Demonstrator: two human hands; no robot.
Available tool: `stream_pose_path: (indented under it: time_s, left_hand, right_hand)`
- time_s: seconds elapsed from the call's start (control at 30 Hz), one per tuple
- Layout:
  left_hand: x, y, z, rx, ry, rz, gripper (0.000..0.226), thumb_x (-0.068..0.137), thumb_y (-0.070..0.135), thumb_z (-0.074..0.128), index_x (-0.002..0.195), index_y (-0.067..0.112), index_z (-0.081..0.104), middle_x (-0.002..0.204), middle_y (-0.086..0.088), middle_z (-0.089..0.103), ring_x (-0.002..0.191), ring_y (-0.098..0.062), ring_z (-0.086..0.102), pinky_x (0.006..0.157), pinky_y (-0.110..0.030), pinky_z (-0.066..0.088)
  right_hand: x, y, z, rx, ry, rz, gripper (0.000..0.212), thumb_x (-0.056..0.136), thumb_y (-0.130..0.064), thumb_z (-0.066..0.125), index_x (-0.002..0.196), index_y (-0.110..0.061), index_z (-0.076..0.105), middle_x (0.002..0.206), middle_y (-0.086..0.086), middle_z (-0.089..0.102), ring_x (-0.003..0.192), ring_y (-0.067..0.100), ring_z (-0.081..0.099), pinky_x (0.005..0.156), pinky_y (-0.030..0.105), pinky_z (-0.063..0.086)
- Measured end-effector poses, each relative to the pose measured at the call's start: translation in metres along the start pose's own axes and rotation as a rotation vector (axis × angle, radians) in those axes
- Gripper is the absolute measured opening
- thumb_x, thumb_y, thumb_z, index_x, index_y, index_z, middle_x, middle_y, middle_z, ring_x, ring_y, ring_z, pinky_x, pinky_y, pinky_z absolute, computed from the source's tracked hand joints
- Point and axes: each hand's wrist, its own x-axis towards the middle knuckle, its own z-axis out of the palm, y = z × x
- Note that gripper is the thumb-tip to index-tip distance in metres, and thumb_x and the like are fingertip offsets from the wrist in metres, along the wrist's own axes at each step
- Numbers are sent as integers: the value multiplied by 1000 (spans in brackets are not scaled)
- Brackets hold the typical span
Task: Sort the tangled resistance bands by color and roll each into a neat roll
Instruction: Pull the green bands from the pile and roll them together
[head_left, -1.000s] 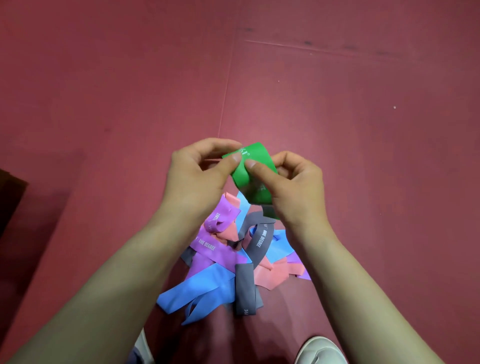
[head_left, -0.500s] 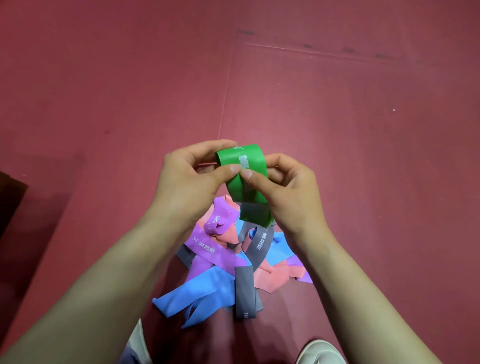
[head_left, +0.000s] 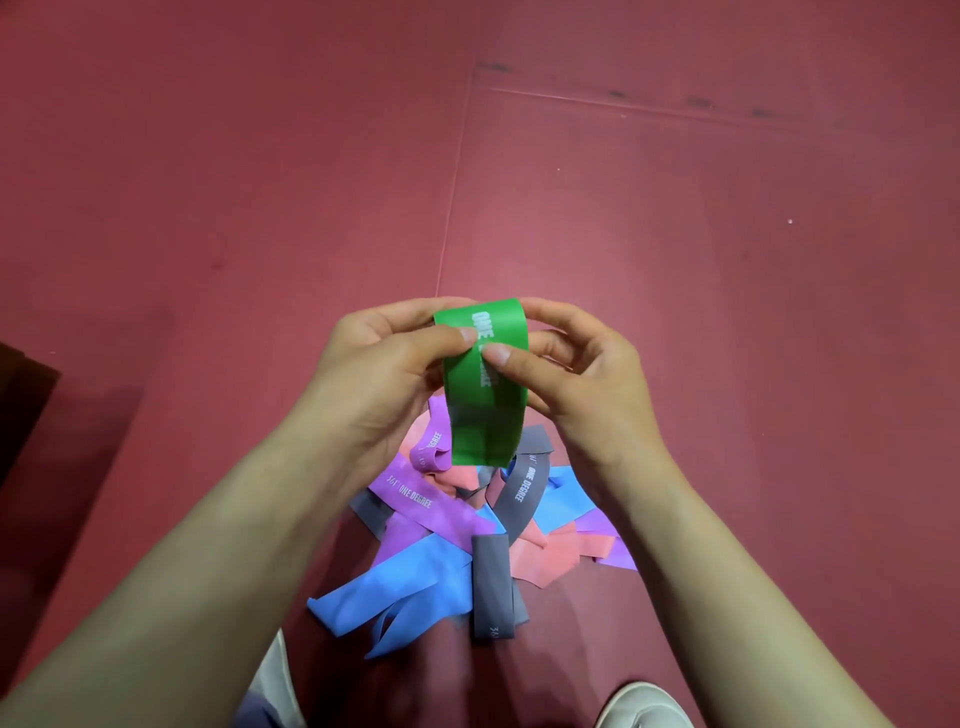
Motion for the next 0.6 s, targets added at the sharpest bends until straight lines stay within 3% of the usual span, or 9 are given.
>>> stream_pose_path:
  time_s: [0.1,0.2,0.3,0.47,0.6]
  left_hand:
    - [-1,-3,1,62,12,37,31,83,-14,56,108,1,64,102,-18,68,87,-22,65,77,-23,55]
    - [-1,-6,2,221,27,98,47,81,-13,63,123,9,60,103,-11,69,95,-17,64,91,-25,52]
    - [-1,-6,3,304,28,177,54,81,-9,66,129,13,57,98,-6,69,84,-7,63,81,-14,52]
    - [-2,-4,3,312,20,259,39,82,-11,64,114,11,63,105,-8,68,87,-8,66,82,-16,52]
    - [0,-4,0,210,2,212,30,85,-10,59,112,2,63,107,-16,69,95,-20,66,93,-31,52]
  right_hand:
    - [0,2,0,-16,36,-1,29,77,-1,73,104,-11,66,74,8,71,69,21,69,71,38,57]
    - [0,2,-1,3,68,7,27,77,-4,74,102,-12,67,75,10,72,69,22,68,73,40,57]
    - [1,2,-1,26,64,18,29,78,-5,73,105,-11,66,76,10,72,70,21,69,72,38,58]
    - [2,2,-3,9,23,26,31,80,-5,71,111,-9,67,87,15,68,78,17,67,78,33,55]
    - [3,2,-4,36,-19,27,30,80,0,69,108,-9,68,93,15,70,80,16,68,81,31,55]
